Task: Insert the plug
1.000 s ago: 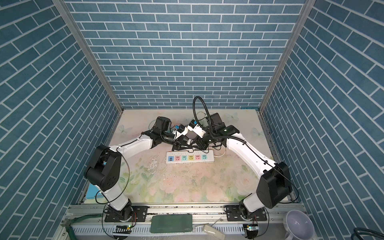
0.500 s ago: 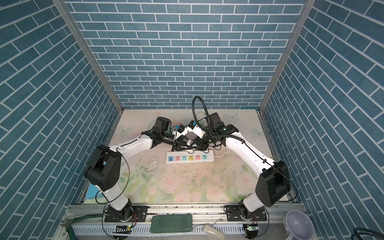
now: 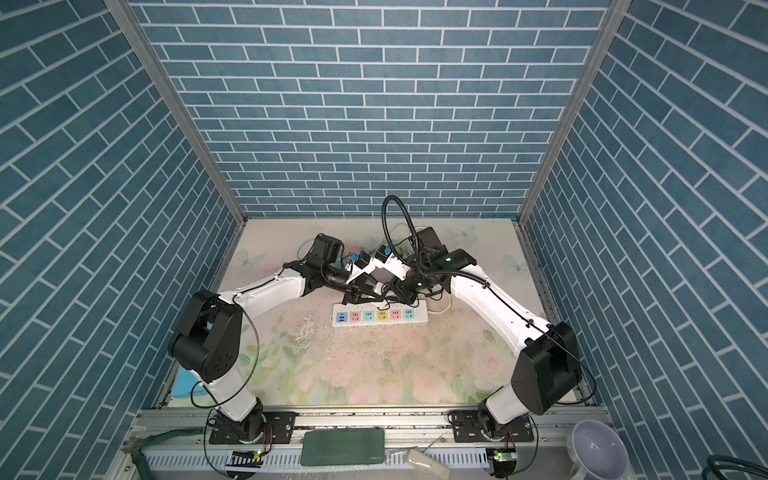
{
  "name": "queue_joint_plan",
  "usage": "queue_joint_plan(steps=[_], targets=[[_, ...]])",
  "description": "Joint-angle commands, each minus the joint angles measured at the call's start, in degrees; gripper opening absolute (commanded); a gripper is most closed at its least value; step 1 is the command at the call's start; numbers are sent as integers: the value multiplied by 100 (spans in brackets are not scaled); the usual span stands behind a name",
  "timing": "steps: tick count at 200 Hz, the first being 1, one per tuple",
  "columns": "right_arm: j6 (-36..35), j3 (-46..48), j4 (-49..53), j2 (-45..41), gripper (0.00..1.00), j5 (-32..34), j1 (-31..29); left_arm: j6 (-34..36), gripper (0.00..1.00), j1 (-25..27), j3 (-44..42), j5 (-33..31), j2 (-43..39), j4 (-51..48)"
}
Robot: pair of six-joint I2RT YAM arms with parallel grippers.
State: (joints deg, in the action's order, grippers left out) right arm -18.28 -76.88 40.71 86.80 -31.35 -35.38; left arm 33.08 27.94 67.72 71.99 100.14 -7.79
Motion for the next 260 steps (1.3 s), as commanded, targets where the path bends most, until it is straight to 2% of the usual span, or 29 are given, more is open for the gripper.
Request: queue_joint_plan(steps=[1,45,144,152,166,187,214,223,235,260], targets=[[71,52,429,129,37,210,-31,212,0,28,341,299,-111,47],[14,12,605,167,36,320,-34,268,0,26,386,290,-117,-37],[35,-133,823,444,40,373,-53,252,0,16,508,290,-73,-66],[55,-119,774,434,38,403,-57,231,0,18,529,290,-60,-57],[191,-145,720,427,26,690,-75,71,0,10,538,219,-40,82],[218,-184,764,411,13,900,-75,-24,3,14,511,151,-30,192],[247,-184,728,352,9,895,-75,-148,4,14,479,140,-29,348],[259,-184,711,352,9,843,-75,-218,7,11,450,111,-37,447],[283,-192,716,347,7,886,-75,-427,22,3,411,-9,-47,653],[412,-244,723,281,5,1286,-70,-542,34,-54,370,-96,-73,777]])
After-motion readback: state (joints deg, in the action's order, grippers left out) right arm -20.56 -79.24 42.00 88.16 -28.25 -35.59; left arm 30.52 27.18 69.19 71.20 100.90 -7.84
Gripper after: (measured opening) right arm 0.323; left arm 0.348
